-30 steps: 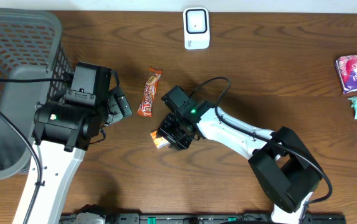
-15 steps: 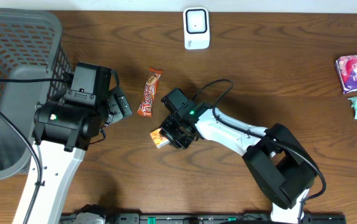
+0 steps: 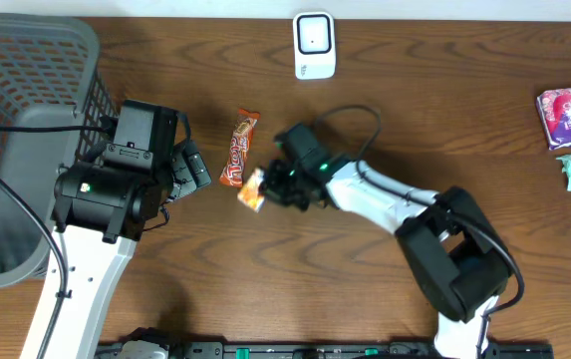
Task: Scan the item barcode
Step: 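Lift the orange box and carry it toward the scanner, then hold the orange box over the white scanner with the right gripper, then carry the orange box to the right edge and release it, then reach the right gripper to the red-orange candy bar and grasp it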
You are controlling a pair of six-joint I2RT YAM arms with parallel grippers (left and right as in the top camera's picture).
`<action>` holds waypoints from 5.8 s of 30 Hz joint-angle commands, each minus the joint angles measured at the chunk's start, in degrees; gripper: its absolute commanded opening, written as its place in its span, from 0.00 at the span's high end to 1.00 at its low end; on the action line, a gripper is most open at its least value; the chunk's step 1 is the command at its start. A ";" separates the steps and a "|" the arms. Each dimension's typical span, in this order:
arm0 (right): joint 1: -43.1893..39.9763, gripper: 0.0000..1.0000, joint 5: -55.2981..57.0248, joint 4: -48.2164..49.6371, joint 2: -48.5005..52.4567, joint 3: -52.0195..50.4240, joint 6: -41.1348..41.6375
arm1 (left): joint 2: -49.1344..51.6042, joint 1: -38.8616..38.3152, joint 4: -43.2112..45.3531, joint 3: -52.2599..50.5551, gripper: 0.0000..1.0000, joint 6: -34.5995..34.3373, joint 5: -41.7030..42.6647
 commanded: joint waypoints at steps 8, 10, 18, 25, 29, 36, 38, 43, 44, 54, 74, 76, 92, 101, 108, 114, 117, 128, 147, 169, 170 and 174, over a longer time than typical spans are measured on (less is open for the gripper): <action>-18.21 0.99 -42.05 17.53 0.24 -0.20 -40.17 | 0.02 0.20 -0.17 0.59 0.02 -0.09 -0.33; -21.35 0.99 -48.96 19.63 0.26 -0.20 -43.04 | 0.02 0.20 -0.17 0.59 0.02 -0.07 -0.33; -28.70 0.99 -64.46 25.03 0.26 -0.20 -48.19 | 0.02 0.20 -0.17 0.59 0.02 -0.09 -0.33; -27.47 0.99 -64.46 25.27 0.26 -0.20 -49.31 | 0.02 0.20 -0.17 0.59 0.02 -0.09 -0.33; -26.12 0.99 -64.04 25.51 0.26 -0.20 -49.22 | 0.02 0.20 -0.20 0.59 0.02 -0.07 -0.33; -25.49 0.99 -41.86 22.25 0.26 -0.20 -35.98 | 0.02 0.20 -0.17 0.59 0.02 -0.07 -0.33; -25.49 0.99 -32.65 19.93 0.26 -0.20 -32.85 | 0.02 0.20 -0.17 0.59 0.02 -0.07 -0.33; -25.03 0.99 -6.43 5.38 -0.13 3.19 -36.20 | 0.02 0.20 -0.17 0.59 0.02 -0.07 -0.33; -24.68 0.99 -1.33 1.73 -0.13 4.85 -37.99 | 0.02 0.20 -0.17 0.59 0.02 -0.07 -0.33; -18.80 0.99 42.47 -19.80 -0.04 29.03 -60.83 | 0.02 0.20 -0.17 0.59 0.02 -0.07 -0.33; -12.28 0.99 56.35 -11.67 24.72 61.05 -87.41 | 0.02 0.20 -0.17 0.59 0.02 -0.07 -0.33; -11.34 0.99 59.98 -10.29 25.53 61.05 -95.38 | 0.02 0.20 -0.17 0.59 0.02 -0.09 -0.33; -11.19 0.99 76.50 -0.09 26.73 60.87 -99.47 | 0.02 0.20 -0.17 0.59 0.02 -0.07 -0.33; -23.63 0.99 89.81 -19.58 26.71 60.87 -84.74 | 0.02 0.20 -0.17 0.59 0.02 -0.07 -0.33; -36.52 0.99 77.66 -43.15 26.71 60.87 -67.82 | 0.02 0.20 -0.20 0.59 0.02 -0.07 -0.33; -44.87 0.99 60.39 -49.37 26.71 60.87 -66.77 | 0.02 0.20 -0.17 0.59 0.02 -0.07 -0.33; -47.56 0.99 58.12 -50.18 26.71 60.87 -65.79 | 0.02 0.20 -0.17 0.59 0.02 -0.07 -0.33; -52.94 0.01 54.23 -53.62 26.45 60.89 -61.61 | 0.02 0.20 -0.17 0.59 0.02 -0.07 -0.33; -37.27 0.27 -10.29 -59.56 12.63 62.55 -59.43 | 0.02 0.20 -0.17 0.59 0.02 -0.09 -0.33; -2.80 0.30 8.26 -16.74 13.77 33.05 -20.41 | 0.02 0.20 -0.20 0.59 0.02 -0.07 -0.33; -1.99 0.30 10.36 -16.46 13.79 32.61 -18.95 | 0.02 0.20 -0.17 0.59 0.02 -0.07 -0.33; 2.08 0.29 18.51 -15.10 14.16 31.04 -15.41 | 0.02 0.20 -0.17 0.59 0.02 -0.07 -0.33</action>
